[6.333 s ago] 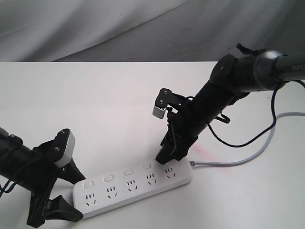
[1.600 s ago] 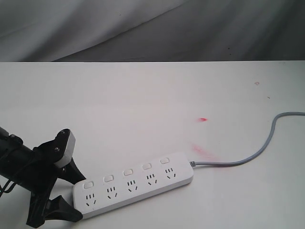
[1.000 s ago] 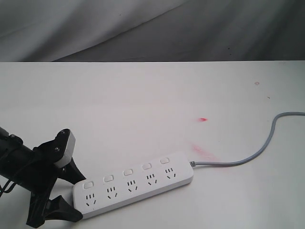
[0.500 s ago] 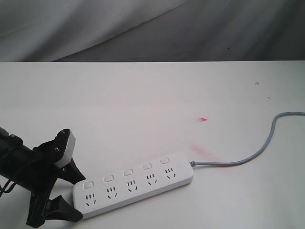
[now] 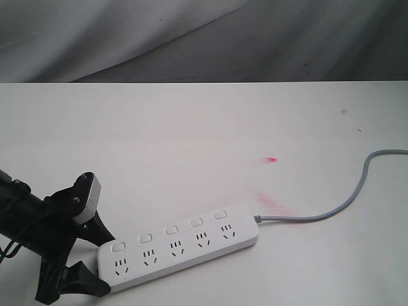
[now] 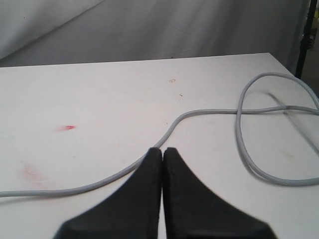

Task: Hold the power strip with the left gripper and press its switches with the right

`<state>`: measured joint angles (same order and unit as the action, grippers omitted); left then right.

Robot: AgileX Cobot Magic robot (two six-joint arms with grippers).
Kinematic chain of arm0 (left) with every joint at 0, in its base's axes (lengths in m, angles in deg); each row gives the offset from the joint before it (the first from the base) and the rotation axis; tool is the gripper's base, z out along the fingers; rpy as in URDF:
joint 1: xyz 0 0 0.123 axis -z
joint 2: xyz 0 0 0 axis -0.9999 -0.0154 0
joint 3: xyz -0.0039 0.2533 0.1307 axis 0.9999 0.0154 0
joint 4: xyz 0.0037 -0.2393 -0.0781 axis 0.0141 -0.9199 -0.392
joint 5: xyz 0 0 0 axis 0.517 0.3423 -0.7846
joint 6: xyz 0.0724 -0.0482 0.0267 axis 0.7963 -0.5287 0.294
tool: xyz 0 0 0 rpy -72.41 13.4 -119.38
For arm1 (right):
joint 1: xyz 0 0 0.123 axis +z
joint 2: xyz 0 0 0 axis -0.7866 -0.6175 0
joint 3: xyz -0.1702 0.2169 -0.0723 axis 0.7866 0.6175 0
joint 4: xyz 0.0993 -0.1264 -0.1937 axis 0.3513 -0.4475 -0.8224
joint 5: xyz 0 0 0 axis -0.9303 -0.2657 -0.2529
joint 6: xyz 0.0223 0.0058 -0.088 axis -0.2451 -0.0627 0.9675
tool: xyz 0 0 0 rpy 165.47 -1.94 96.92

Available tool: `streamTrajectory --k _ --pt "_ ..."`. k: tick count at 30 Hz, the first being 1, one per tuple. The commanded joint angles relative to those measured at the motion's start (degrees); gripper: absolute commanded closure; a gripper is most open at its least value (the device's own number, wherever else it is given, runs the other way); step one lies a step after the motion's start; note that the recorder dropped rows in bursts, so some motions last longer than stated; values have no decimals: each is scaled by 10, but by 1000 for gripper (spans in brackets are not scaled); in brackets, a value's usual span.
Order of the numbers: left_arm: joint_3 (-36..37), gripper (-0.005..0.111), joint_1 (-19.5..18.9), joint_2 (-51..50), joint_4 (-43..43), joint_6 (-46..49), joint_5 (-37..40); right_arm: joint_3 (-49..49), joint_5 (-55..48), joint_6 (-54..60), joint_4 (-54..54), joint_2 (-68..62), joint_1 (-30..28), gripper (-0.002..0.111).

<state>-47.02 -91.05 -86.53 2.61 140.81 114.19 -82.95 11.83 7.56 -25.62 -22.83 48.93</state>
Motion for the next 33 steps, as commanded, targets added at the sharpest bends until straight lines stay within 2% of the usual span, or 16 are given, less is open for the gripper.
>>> streamTrajectory --k 1,25,30,33 --pt "1 51 2 -7 29 -1 -17 1 0 -2 3 3 -5 108" --pt "1 51 2 -7 29 -1 -17 1 0 -2 3 3 -5 108" --pt "1 51 2 -7 4 -1 -17 1 0 -2 3 3 -5 108" --pt "1 47 2 -7 4 -1 -19 1 0 -2 3 3 -5 108"
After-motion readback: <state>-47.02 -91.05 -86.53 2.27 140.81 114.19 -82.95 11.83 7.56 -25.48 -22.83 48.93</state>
